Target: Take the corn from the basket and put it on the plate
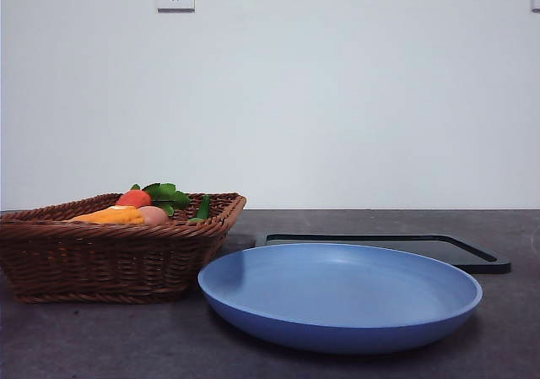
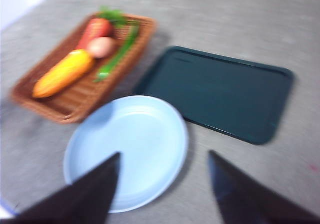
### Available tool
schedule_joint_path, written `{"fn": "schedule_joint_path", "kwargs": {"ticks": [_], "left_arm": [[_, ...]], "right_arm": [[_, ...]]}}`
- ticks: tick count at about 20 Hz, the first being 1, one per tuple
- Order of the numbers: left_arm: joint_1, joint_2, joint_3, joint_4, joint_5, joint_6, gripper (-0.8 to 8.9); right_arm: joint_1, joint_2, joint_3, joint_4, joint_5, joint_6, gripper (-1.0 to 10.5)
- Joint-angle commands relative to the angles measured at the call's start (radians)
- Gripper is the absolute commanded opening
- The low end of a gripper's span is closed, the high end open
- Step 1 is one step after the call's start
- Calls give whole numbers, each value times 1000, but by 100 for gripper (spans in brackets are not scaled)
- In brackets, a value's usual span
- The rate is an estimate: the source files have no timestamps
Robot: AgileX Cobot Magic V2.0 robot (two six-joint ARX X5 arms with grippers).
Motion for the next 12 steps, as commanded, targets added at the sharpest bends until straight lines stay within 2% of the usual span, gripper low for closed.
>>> {"fn": "schedule_joint_path", "kwargs": {"ticks": [1, 7, 12], "left_arm": [[-1, 13, 20, 12, 3, -13, 418], [-1, 13, 21, 13, -9, -14, 418], [-1, 13, 21, 14, -8, -14, 418]], "right_arm": [[2, 20, 16, 5, 3, 28, 336], [5, 118, 16, 14, -13, 34, 336], [55, 324, 16, 74, -23, 55, 336]]}}
